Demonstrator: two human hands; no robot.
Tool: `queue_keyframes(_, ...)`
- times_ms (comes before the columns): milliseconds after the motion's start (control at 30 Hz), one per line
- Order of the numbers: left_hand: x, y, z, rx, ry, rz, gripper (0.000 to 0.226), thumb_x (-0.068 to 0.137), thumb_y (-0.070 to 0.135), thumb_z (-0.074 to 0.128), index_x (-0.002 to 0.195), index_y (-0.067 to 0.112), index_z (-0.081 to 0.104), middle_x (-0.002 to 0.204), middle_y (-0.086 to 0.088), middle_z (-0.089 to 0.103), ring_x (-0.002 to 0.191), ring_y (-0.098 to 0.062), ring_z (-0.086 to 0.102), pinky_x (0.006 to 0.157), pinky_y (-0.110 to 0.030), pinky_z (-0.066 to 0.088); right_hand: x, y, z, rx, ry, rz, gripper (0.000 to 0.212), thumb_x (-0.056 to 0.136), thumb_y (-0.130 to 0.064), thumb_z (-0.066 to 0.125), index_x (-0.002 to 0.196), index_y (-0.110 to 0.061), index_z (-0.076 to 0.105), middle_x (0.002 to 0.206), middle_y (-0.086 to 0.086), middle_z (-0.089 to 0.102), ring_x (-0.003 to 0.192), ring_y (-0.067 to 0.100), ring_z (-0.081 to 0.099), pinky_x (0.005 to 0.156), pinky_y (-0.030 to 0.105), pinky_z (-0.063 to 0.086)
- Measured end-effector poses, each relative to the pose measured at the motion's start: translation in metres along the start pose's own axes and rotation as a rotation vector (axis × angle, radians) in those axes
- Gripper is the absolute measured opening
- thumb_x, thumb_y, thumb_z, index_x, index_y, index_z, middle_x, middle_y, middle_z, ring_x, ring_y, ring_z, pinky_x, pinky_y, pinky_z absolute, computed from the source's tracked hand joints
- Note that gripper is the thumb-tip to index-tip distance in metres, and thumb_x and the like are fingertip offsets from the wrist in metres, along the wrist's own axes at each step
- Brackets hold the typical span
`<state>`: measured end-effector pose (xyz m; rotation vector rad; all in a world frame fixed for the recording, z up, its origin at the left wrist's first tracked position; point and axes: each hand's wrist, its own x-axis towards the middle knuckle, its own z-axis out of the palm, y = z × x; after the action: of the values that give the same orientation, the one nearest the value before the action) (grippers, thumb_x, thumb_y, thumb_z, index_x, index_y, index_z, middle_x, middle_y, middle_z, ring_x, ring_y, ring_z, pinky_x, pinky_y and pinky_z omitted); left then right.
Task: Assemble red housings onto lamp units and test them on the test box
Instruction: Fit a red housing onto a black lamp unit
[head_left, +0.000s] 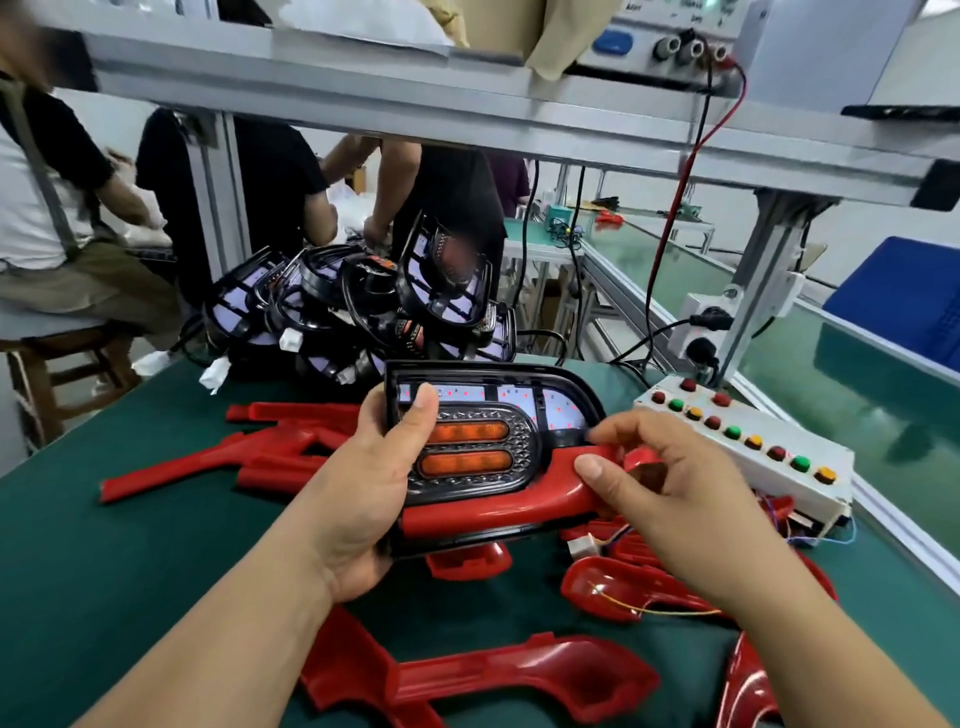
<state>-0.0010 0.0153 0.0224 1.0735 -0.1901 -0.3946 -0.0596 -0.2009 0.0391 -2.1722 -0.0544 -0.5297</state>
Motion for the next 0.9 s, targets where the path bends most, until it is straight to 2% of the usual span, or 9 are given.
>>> queue_keyframes(67, -0.001, -0.001, 0.001, 0.012, -0.013, 0.032, 0.055, 0.069, 0.055, 0.07, 0.118, 0.038, 0.053, 0.108, -0.008, 0.075, 0.092, -0.033, 0.073, 0.065, -0.048, 0.059, -0.001, 0.0, 0.003, -0.039, 0.062, -0.028, 0.015, 0.075, -0.034, 0.077, 0.079, -0.033, 0.063, 0.092, -0.002, 0.058, 0.056, 0.001, 0.053, 0.053, 0.006, 0.043)
queue_keyframes(200, -0.003, -0.004, 0.003, 0.011, -0.031, 0.104, 0.057, 0.061, 0.055, 0.085, 0.109, 0.041, 0.06, 0.111, -0.009, 0.073, 0.095, -0.032, 0.073, 0.064, -0.049, 0.058, -0.004, 0.006, 0.003, -0.028, 0.107, 0.016, 0.044, 0.059, -0.067, 0.065, 0.094, -0.043, 0.053, 0.101, -0.009, 0.054, 0.069, 0.004, 0.053, 0.059, 0.013, 0.045)
queue_keyframes(267, -0.005, -0.003, 0.002, 0.024, -0.051, 0.142, 0.064, 0.048, 0.058, 0.09, 0.105, 0.043, 0.063, 0.112, -0.009, 0.073, 0.098, -0.032, 0.072, 0.066, -0.048, 0.059, -0.005, 0.006, 0.005, 0.196, 0.081, 0.135, 0.064, 0.053, -0.066, 0.07, 0.11, -0.043, 0.051, 0.106, -0.01, 0.058, 0.08, -0.004, 0.059, 0.058, 0.012, 0.05)
queue_keyframes(333, -0.007, -0.002, 0.001, 0.016, -0.112, 0.149, 0.075, 0.044, 0.057, 0.093, 0.111, 0.041, 0.062, 0.114, -0.011, 0.072, 0.101, -0.033, 0.071, 0.067, -0.056, 0.057, -0.006, 0.006, 0.009, 0.648, -0.066, 0.286, 0.078, 0.053, -0.053, 0.085, 0.12, -0.024, 0.058, 0.107, -0.001, 0.069, 0.086, 0.007, 0.069, 0.063, 0.024, 0.057)
queue_keyframes(433, -0.009, 0.001, 0.0, 0.002, -0.176, 0.119, 0.091, 0.042, 0.05, 0.095, 0.124, 0.034, 0.058, 0.119, -0.014, 0.069, 0.104, -0.036, 0.069, 0.067, -0.059, 0.056, -0.007, 0.004, 0.012, 1.104, -0.232, 0.352, 0.049, 0.063, -0.03, 0.09, 0.101, -0.006, 0.071, 0.098, 0.019, 0.072, 0.079, 0.025, 0.073, 0.061, 0.035, 0.059)
queue_keyframes(567, -0.009, 0.005, -0.006, 0.038, -0.344, 0.119, 0.089, 0.051, 0.04, 0.095, 0.13, 0.035, 0.054, 0.129, -0.013, 0.064, 0.115, -0.034, 0.064, 0.075, -0.047, 0.059, -0.007, 0.0, 0.012, 1.102, -0.134, 0.289, 0.009, 0.073, -0.016, 0.079, 0.082, -0.015, 0.077, 0.081, 0.014, 0.073, 0.065, 0.019, 0.072, 0.055, 0.03, 0.058)
queue_keyframes(733, -0.002, 0.001, -0.014, 0.247, -0.429, 0.233, 0.116, 0.053, 0.039, 0.096, 0.146, 0.044, 0.027, 0.143, -0.009, 0.053, 0.13, -0.034, 0.053, 0.098, -0.05, 0.05, -0.007, 0.0, 0.009, 1.064, -0.097, 0.268, 0.017, 0.072, -0.019, 0.074, 0.089, -0.016, 0.073, 0.077, 0.007, 0.072, 0.058, 0.014, 0.067, 0.044, 0.023, 0.052)
queue_keyframes(800, -0.004, -0.004, -0.016, 0.293, -0.408, 0.258, 0.116, 0.061, 0.028, 0.094, 0.142, 0.063, 0.018, 0.144, 0.001, 0.053, 0.13, -0.025, 0.054, 0.097, -0.033, 0.051, -0.007, 0.002, 0.008, 1.082, -0.12, 0.275, 0.029, 0.074, -0.018, 0.07, 0.101, -0.011, 0.064, 0.079, 0.007, 0.071, 0.059, 0.012, 0.067, 0.045, 0.022, 0.052)
queue_keyframes(900, -0.005, -0.012, -0.017, 0.397, -0.234, 0.356, 0.128, 0.055, 0.042, 0.095, 0.131, 0.079, -0.002, 0.135, 0.024, 0.056, 0.123, -0.004, 0.057, 0.087, -0.013, 0.049, -0.007, 0.002, 0.006, 1.098, -0.166, 0.248, 0.037, 0.077, -0.023, 0.075, 0.108, -0.011, 0.059, 0.08, 0.006, 0.072, 0.061, 0.011, 0.067, 0.049, 0.021, 0.052)
